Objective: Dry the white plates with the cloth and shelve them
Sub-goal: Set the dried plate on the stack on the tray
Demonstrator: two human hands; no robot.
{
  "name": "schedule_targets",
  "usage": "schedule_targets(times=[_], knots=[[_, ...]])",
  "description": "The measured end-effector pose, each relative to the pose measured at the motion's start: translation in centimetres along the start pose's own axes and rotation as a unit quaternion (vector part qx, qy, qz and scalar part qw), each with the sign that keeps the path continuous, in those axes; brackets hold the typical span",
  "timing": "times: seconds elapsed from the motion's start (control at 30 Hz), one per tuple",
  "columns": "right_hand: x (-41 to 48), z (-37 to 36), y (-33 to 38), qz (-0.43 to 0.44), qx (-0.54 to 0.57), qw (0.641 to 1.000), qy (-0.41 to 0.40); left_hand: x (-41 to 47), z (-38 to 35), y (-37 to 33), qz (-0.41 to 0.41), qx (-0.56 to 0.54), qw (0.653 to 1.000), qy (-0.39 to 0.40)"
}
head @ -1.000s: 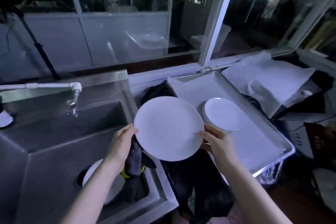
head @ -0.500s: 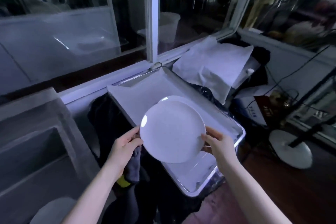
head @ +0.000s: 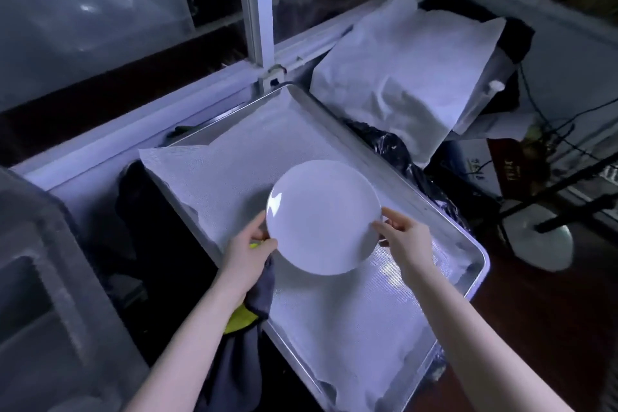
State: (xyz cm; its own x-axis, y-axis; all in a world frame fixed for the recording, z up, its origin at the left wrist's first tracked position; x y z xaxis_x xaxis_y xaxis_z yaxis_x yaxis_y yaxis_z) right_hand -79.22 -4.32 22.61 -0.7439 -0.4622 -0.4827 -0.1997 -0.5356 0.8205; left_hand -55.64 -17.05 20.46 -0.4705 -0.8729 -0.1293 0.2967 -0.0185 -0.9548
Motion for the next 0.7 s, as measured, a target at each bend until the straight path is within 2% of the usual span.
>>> schedule_targets(times=[0.33, 0.7], knots=[[3.2, -1.0, -1.3, -0.012, -0.091, 0.995, -0.029, 1.4, -2.0, 2.1, 0.034, 0.102, 0.994, -0.014], [4.7, -0.9, -2.0, 0.019, -0.133, 0.991, -0.001, 1.3, -3.3, 0.7, 0.019, 0.192, 0.981, -0.012]])
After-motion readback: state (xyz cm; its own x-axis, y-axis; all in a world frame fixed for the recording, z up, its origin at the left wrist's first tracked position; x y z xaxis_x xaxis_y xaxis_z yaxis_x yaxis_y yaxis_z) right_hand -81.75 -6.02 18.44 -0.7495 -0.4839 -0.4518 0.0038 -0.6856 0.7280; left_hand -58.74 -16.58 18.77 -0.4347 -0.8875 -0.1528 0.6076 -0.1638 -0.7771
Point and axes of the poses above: each hand's wrist, its own x-axis towards the middle knuckle, its own z-axis out of the back of the hand, y = z × x, the point moved 2 cm from there along x, towards the middle knuckle, and after that the axes turned 12 degrees about -z, right-handed, at the moved point
